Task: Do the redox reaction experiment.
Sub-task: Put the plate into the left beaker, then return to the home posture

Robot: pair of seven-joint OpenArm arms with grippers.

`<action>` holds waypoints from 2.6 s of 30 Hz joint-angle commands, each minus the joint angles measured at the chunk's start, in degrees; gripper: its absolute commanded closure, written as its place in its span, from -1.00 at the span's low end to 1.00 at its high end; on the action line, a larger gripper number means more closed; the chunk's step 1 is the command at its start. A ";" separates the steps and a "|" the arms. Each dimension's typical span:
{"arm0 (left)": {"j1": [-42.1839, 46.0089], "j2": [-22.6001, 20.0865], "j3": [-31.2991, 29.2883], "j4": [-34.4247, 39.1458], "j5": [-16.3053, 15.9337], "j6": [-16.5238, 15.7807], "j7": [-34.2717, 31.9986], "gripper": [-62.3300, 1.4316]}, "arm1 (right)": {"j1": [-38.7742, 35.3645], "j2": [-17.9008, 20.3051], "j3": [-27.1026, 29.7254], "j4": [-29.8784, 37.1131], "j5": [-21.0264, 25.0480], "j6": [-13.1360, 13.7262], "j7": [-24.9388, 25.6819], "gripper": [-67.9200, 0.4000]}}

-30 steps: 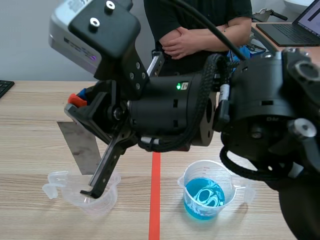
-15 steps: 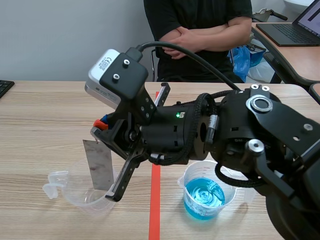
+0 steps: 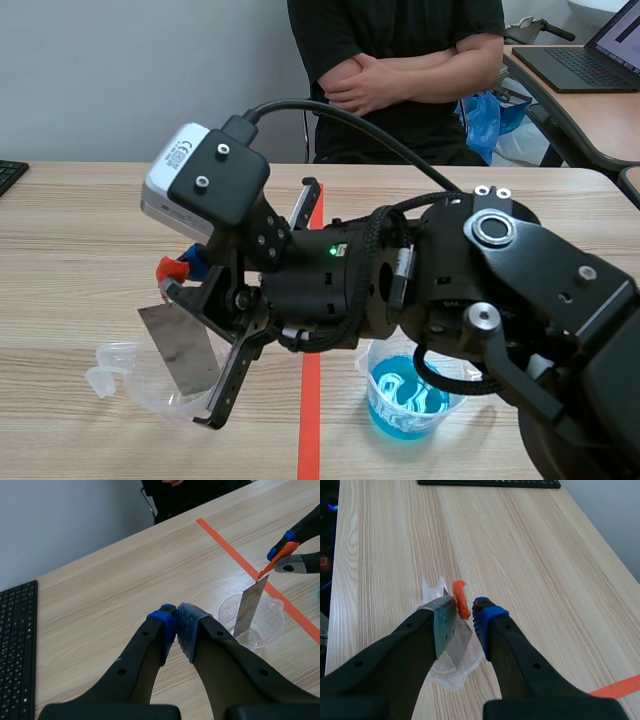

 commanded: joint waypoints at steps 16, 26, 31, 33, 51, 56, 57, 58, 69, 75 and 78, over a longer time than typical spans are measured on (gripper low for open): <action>-1.14 0.26 -0.50 0.35 -0.76 -0.07 -0.57 0.81 | 0.96 0.44 -2.80 0.33 0.24 6.99 7.32 -0.36; -1.14 0.26 -0.50 0.35 -0.74 -0.07 -0.57 0.81 | 0.94 3.37 -5.14 0.63 3.08 7.13 11.56 -1.00; -1.11 0.28 -0.50 0.35 -0.74 -0.07 -0.50 0.81 | 0.57 4.94 -3.61 3.48 7.63 4.94 11.47 -1.00; -1.11 0.28 -0.50 0.35 -0.74 -0.07 -0.50 0.81 | -0.04 5.49 -1.51 4.26 7.89 3.28 11.30 -1.00; -1.11 -1.99 -0.07 0.35 -0.83 -0.07 -0.11 0.82 | -15.82 7.50 33.44 14.32 15.65 1.49 7.85 -1.00; -1.11 -5.44 2.84 0.35 -1.05 -0.07 -0.11 0.81 | -22.16 7.50 41.86 16.63 17.49 1.51 6.93 -1.00; -1.11 -6.03 3.85 0.35 -1.07 -0.07 -0.11 0.81 | -23.34 7.48 43.41 17.11 17.64 1.51 6.88 -1.00; -1.14 -6.60 4.96 0.35 -1.07 -0.07 -0.13 0.81 | -24.46 7.48 44.87 17.59 18.01 1.51 6.69 -1.00; -7.08 -8.33 15.61 0.35 -2.58 -0.07 -0.11 -1.00 | -34.32 7.45 56.43 21.86 19.65 1.51 6.29 -1.00; -7.50 -8.35 16.15 0.35 -5.81 -0.07 1.44 -1.00 | -36.65 7.43 59.54 22.53 19.82 1.49 6.23 -1.00; -7.80 -8.50 16.15 0.35 -7.56 -0.07 1.55 -1.00 | -36.63 7.43 59.82 22.53 19.82 1.49 5.90 -1.00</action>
